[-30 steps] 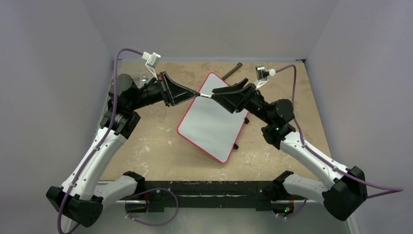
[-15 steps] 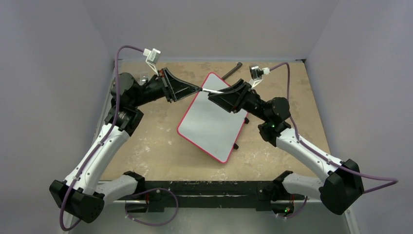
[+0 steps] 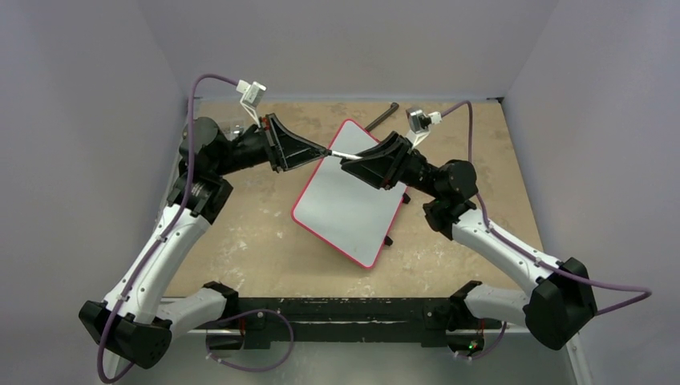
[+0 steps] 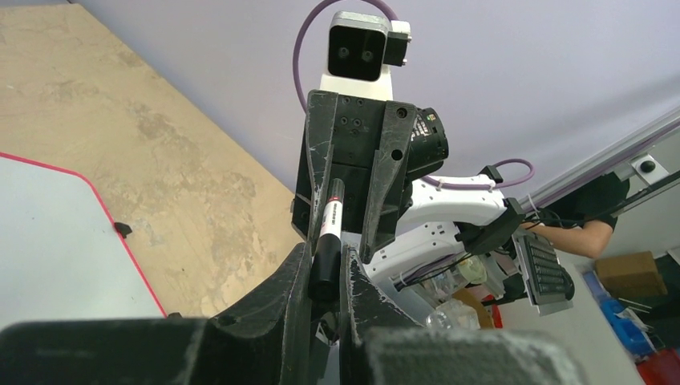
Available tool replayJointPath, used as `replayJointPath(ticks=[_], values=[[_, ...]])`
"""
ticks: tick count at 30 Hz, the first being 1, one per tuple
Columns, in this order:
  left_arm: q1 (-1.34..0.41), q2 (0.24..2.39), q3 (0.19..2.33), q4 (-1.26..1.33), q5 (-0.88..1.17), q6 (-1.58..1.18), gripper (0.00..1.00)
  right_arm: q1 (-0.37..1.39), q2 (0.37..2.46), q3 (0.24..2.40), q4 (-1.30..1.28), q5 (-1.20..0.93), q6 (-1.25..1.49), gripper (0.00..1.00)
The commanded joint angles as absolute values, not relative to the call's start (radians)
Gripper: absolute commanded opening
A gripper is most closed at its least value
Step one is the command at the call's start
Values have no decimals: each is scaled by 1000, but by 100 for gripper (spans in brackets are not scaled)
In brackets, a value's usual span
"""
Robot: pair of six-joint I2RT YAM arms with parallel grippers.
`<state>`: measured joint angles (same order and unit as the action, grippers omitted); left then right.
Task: Write a sentence on the whiteboard
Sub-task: Open the pen cap from the whiteboard marker.
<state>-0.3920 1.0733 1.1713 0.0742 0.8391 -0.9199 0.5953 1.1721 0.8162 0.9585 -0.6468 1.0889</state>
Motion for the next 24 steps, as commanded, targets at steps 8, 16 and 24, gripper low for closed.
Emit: replayJointPath(ticks=[8, 16, 24], values=[[-353, 1039, 1183, 16, 876, -863, 0, 595, 1176, 844, 1098, -663, 1118, 37], [-347, 1059, 1173, 25, 885, -865, 0, 597, 1195, 850, 1102, -673, 1126, 31], [-346, 1072, 1162, 20, 884, -852, 0, 603, 1211, 854, 1135, -675, 1138, 25]])
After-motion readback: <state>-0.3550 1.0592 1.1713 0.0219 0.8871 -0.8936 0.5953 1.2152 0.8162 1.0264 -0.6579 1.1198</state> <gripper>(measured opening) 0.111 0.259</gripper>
